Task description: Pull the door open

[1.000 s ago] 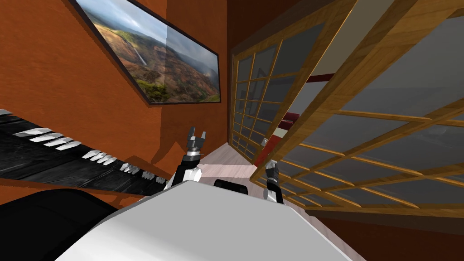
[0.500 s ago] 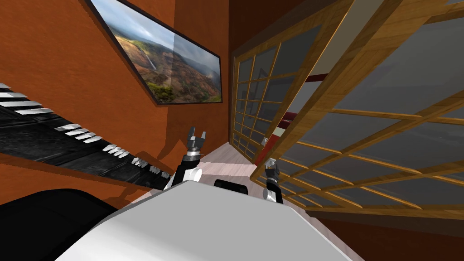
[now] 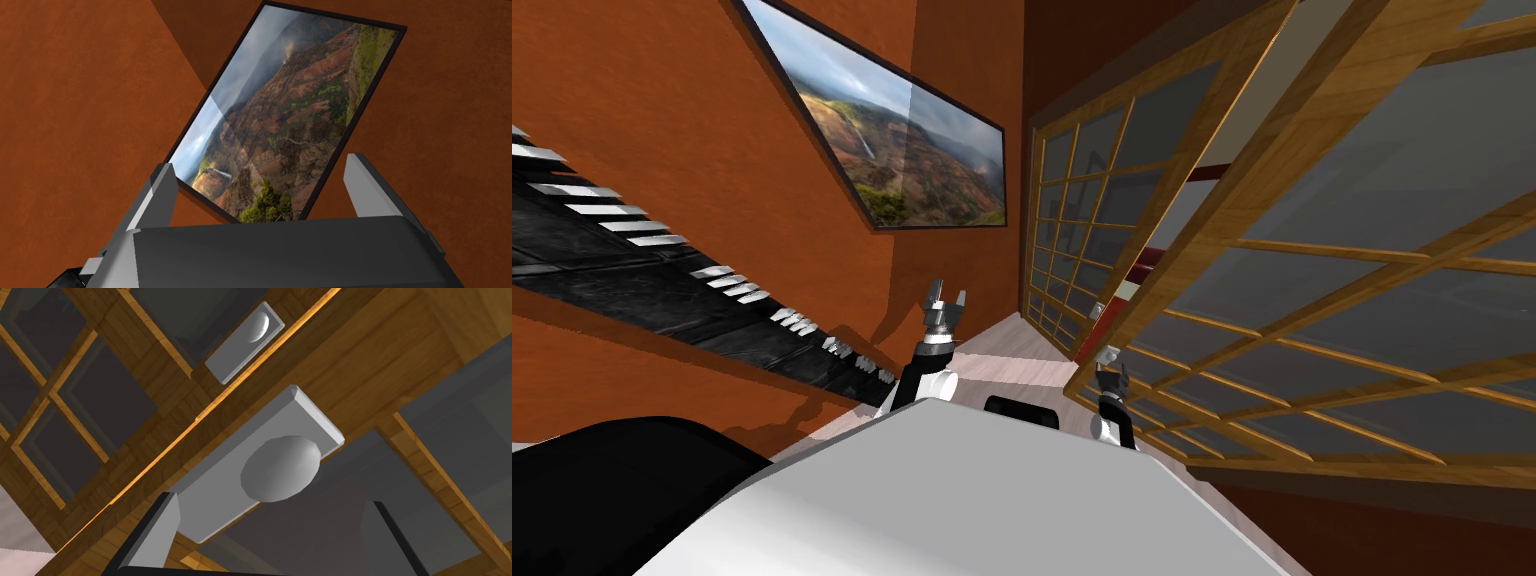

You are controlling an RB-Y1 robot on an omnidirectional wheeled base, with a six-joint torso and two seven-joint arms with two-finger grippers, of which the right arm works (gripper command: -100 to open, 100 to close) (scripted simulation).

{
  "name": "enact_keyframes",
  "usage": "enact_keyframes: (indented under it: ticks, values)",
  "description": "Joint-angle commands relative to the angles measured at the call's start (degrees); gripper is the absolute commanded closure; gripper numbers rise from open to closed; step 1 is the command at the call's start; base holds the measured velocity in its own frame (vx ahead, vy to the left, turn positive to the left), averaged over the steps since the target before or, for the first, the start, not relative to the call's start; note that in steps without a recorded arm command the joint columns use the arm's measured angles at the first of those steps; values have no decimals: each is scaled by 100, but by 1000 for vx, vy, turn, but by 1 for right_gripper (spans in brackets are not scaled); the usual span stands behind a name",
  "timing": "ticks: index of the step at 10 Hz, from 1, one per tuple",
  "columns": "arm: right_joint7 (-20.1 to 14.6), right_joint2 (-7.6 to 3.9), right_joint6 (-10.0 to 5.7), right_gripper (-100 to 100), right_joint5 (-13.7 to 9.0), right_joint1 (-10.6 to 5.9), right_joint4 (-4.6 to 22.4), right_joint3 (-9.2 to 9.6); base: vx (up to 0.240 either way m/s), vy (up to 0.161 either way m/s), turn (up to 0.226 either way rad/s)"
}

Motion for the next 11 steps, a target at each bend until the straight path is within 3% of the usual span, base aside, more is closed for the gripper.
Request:
enact_keyframes:
  ticks: [1,5,11]
  values:
    - [-208,-2,-13,-100,-69,17,-41,42,-67,-27,42]
    - [-822,-23,-98,-100,-408,53,-149,261,-62,-22,74]
    - [-1618,-43,-181,-100,-735,88,-254,473,-63,-24,56]
